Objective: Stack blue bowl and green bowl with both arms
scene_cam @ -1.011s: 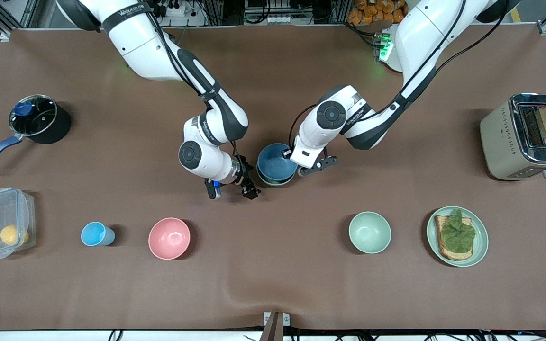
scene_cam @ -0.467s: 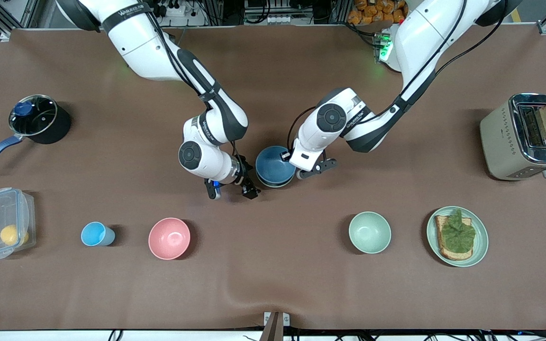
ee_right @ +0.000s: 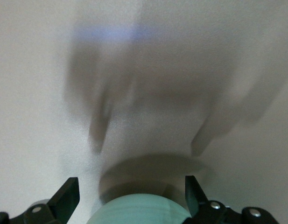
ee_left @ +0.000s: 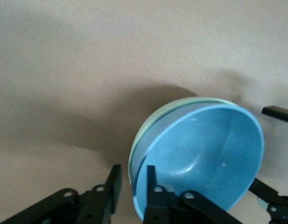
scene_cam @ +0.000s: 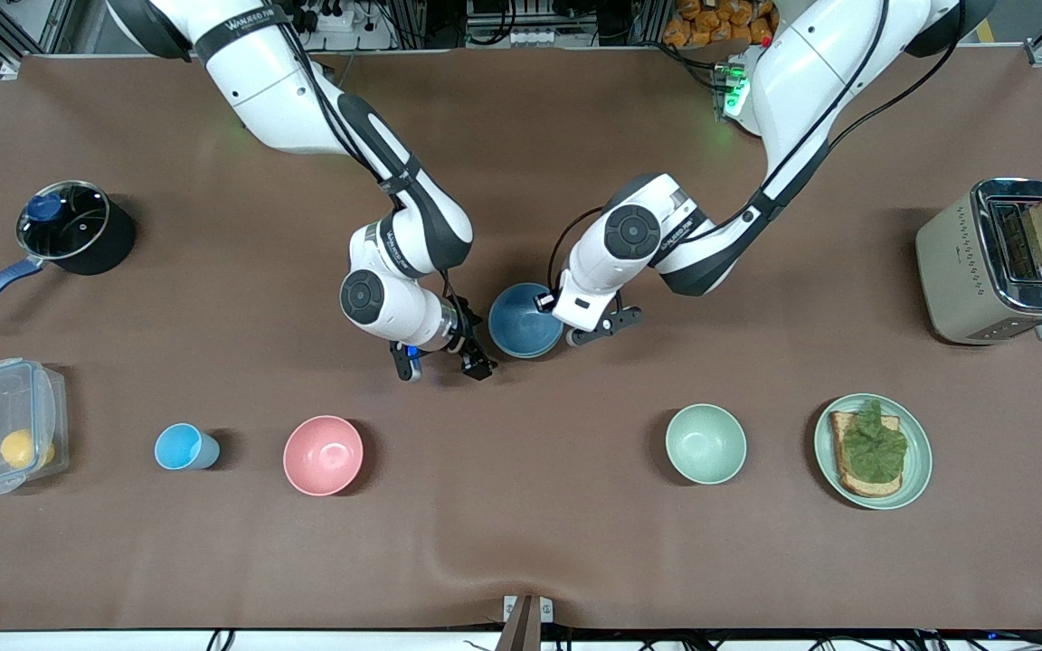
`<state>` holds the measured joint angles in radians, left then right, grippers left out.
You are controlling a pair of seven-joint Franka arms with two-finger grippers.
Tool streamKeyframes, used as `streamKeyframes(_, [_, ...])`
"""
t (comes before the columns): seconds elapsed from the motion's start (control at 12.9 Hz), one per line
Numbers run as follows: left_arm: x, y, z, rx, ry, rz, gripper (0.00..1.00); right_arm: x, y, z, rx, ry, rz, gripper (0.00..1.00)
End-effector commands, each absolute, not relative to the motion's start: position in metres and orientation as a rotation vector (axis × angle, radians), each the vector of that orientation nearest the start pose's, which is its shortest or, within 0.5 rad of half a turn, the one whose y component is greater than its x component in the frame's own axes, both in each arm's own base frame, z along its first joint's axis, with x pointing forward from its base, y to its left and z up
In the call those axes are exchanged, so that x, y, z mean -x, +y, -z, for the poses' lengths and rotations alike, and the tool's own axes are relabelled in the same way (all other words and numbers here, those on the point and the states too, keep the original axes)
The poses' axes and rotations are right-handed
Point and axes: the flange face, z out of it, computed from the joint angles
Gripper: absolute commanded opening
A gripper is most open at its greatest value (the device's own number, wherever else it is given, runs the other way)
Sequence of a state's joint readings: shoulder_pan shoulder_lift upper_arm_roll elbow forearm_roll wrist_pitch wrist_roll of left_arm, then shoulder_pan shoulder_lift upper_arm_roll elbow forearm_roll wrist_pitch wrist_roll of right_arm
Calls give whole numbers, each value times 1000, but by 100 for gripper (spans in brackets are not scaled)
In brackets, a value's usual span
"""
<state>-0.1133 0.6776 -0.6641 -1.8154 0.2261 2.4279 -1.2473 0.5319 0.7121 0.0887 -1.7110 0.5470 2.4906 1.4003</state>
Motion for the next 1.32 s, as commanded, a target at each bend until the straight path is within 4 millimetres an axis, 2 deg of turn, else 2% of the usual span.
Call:
streamKeyframes(0.0, [-506, -440, -257, 3250, -816, -181, 100, -557, 384, -189, 2318, 1630, -461, 100])
streamKeyframes(0.08, [-511, -438, -279, 3259, -824, -125, 100, -557, 383, -188, 2318, 1632, -463, 100])
streamKeyframes(0.23, [-513, -425, -344, 3228, -807, 10, 100, -560, 380, -196, 2315, 1634, -459, 100])
streamKeyframes(0.31, [-514, -414, -382, 3205, -802, 97, 100, -568, 365, -212, 2325, 1648, -479, 100])
streamKeyframes(0.39, [-519, -393, -412, 3164, -823, 161, 100, -575, 344, -227, 2379, 1654, -513, 100])
streamKeyframes(0.54, [-522, -356, -463, 3114, -682, 273, 100, -582, 300, -255, 2491, 1616, -603, 100])
streamKeyframes(0.62, [-534, -328, -488, 3095, -602, 307, 100, -586, 283, -271, 2515, 1588, -612, 100])
streamKeyframes(0.7, [-541, -302, -509, 3069, -508, 300, 100, -587, 267, -283, 2553, 1565, -632, 100])
streamKeyframes(0.86, [-545, -259, -553, 3012, -359, 243, 100, -594, 222, -315, 2597, 1544, -641, 100])
streamKeyframes(0.93, [-553, -231, -570, 2999, -325, 208, 100, -597, 198, -327, 2639, 1480, -645, 100])
streamKeyframes(1.09, [-555, -202, -602, 3033, -367, 156, 100, -601, 152, -351, 2665, 1395, -658, 100])
streamKeyframes(1.24, [-557, -178, -614, 3045, -440, 152, 100, -604, 105, -371, 2710, 1329, -638, 100])
